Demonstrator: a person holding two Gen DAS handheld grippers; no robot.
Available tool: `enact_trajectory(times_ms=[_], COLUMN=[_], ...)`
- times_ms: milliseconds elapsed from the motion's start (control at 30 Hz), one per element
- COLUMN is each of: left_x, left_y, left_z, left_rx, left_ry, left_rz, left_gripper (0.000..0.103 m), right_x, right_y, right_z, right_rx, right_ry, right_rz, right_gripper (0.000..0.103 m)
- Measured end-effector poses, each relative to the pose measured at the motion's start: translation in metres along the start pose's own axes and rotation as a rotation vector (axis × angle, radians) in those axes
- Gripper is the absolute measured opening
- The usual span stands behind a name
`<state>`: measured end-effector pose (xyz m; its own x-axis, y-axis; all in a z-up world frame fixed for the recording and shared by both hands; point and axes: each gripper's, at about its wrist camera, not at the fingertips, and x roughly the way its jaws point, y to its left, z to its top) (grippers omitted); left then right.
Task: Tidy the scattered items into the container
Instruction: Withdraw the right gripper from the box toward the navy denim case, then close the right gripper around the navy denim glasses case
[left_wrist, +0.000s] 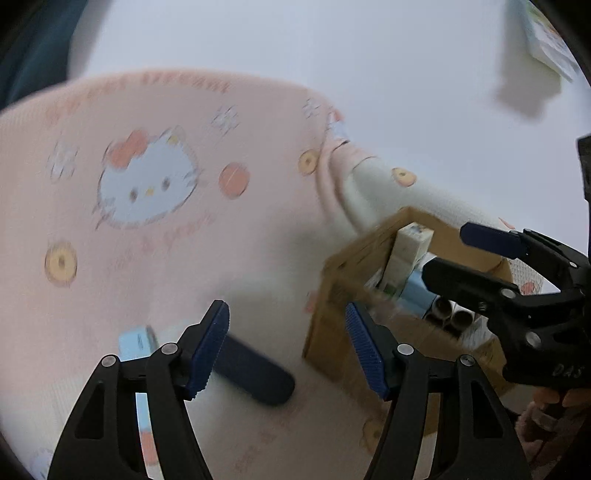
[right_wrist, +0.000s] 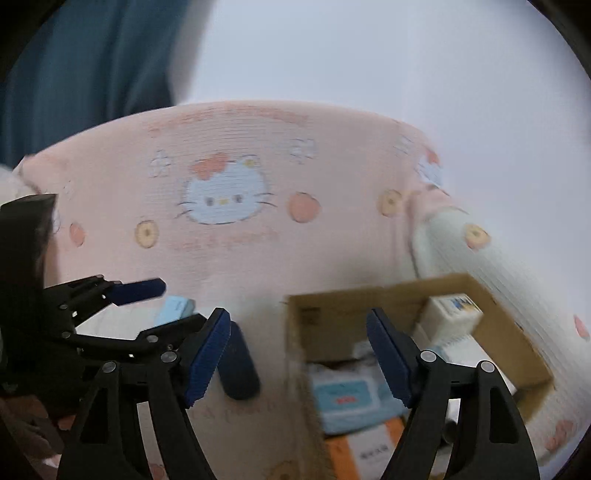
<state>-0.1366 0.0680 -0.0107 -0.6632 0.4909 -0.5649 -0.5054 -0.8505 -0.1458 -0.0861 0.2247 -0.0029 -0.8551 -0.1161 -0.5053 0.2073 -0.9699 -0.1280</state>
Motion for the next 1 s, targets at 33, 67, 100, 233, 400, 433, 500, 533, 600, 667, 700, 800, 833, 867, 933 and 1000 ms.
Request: enact_trajectory(times_ms=[33, 67, 100, 233, 400, 433, 500, 533, 600, 667, 700, 800, 833, 867, 933, 1000], left_x=[0.000, 0.000, 0.001, 0.010, 0.026, 0.033, 0.049, 0.059, 0.077, 0.089, 0.095, 0.110, 0.115, 0.120, 0.130, 0.138], left_y=[0.012, 0.022, 0.034, 0.074, 0.099, 0.104, 0.114, 0.118, 0.127, 0.135, 0.140, 0.157, 0.163, 0.167, 0.174, 0.177], left_z=[-0.004, -0.008, -0.012, -0.031, -0.051, -0.056, -0.064, -0.069, -0.077, -0.083, -0.085, -0.091, -0.092, -0.092, -0.092, -0.087], left_rx=[-0.033, -0.065, -0.103, -0.224, -0.284, -0.306, -0.348, -0.367, -0.403, -0.438, -0.461, -0.565, -0.597, -0.618, -0.649, -0.639], left_ry=[0.012, 0.023, 0.035, 0.096, 0.157, 0.176, 0.218, 0.245, 0.291, 0.315, 0.326, 0.345, 0.347, 0.348, 0.348, 0.340], left_rz=[-0.008, -0.016, -0.024, -0.051, -0.074, -0.092, -0.133, -0.147, -0.165, -0.191, -0.209, -0.269, -0.289, -0.303, -0.301, -0.281], left_gripper=[0.070, 0.070, 0.070, 0.070, 0.070, 0.070, 0.070, 0.070, 0.070, 0.070, 0.070, 0.070, 0.070, 0.070, 0.070, 0.070], right_x=[0.004, 0.010, 0.016, 0.052, 0.080, 0.084, 0.096, 0.098, 0.110, 0.123, 0.130, 0.144, 0.148, 0.152, 0.162, 0.171], right_y=[0.011, 0.025, 0.033, 0.074, 0.102, 0.106, 0.114, 0.114, 0.117, 0.118, 0.117, 0.108, 0.101, 0.096, 0.088, 0.083], right_z=[-0.002, -0.007, -0.011, -0.040, -0.077, -0.083, -0.098, -0.103, -0.116, -0.129, -0.134, -0.139, -0.139, -0.140, -0.142, -0.145], right_rx=[-0.038, -0.082, -0.115, -0.271, -0.407, -0.425, -0.474, -0.485, -0.514, -0.539, -0.537, -0.441, -0.363, -0.307, -0.191, -0.124], right_ry=[-0.015, -0.025, -0.027, 0.047, 0.116, 0.127, 0.146, 0.151, 0.188, 0.226, 0.249, 0.283, 0.283, 0.283, 0.309, 0.329], right_rz=[-0.004, -0.018, -0.026, -0.070, -0.088, -0.094, -0.111, -0.117, -0.138, -0.151, -0.151, -0.098, -0.053, -0.024, 0.011, -0.013], right_gripper=[0.078, 0.080, 0.080, 0.080, 0.080, 0.080, 0.080, 0.080, 0.080, 0.080, 0.080, 0.080, 0.080, 0.080, 0.080, 0.080])
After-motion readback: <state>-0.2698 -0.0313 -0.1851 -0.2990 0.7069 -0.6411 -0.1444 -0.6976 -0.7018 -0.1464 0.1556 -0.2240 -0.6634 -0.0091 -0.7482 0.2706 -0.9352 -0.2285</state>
